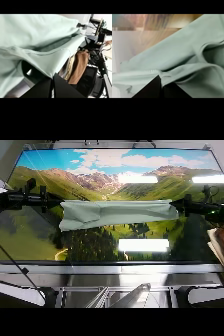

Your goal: Fold the shirts.

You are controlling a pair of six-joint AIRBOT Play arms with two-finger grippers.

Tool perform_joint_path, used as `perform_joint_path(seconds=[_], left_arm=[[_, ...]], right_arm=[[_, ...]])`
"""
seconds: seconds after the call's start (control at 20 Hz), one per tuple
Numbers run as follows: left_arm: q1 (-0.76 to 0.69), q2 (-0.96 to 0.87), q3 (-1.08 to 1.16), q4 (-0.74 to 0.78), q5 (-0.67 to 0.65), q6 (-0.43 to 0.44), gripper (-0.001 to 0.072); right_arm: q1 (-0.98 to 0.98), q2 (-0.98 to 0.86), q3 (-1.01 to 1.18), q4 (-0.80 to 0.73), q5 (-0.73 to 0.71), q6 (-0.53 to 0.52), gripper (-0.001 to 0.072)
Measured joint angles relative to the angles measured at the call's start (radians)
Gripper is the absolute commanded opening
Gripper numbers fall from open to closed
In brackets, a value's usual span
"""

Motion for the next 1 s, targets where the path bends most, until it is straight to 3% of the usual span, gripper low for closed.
perform_joint_path(seconds=[0.2,0.25,0.3,0.35,0.45,0.5,0.6,0.65,1.0], left_arm=[[-0.047,-0.183,0.184,0.000,-0.004,-0.013,0.0035],[-0.058,-0.220,0.226,0.000,-0.013,-0.013,0.0110],[-0.067,-0.256,0.271,0.001,-0.027,-0.016,0.0300],[-0.073,-0.288,0.315,0.001,-0.043,-0.023,0.0300],[-0.073,-0.336,0.398,0.004,-0.080,-0.068,0.0300],[-0.068,-0.352,0.438,0.004,-0.101,-0.090,0.0300],[-0.048,-0.372,0.520,0.006,-0.143,-0.142,0.0300],[-0.036,-0.376,0.558,0.008,-0.160,-0.167,0.0300],[-0.029,-0.299,0.544,0.008,-0.158,-0.217,0.0299]], right_arm=[[0.008,-0.093,0.035,0.003,-0.032,-0.040,0.0023],[0.010,-0.104,0.039,0.003,-0.036,-0.058,0.0033],[0.010,-0.112,0.042,0.003,-0.038,-0.077,0.0148],[0.010,-0.117,0.043,0.003,-0.042,-0.096,0.0303],[0.004,-0.124,0.051,0.003,-0.035,-0.122,0.0340],[-0.004,-0.125,0.062,-0.002,-0.019,-0.130,0.0404],[-0.031,-0.120,0.099,-0.030,0.011,-0.142,0.0650],[-0.045,-0.114,0.122,-0.057,0.022,-0.142,0.0685],[-0.064,-0.121,0.224,-0.295,-0.003,-0.019,0.0688]])
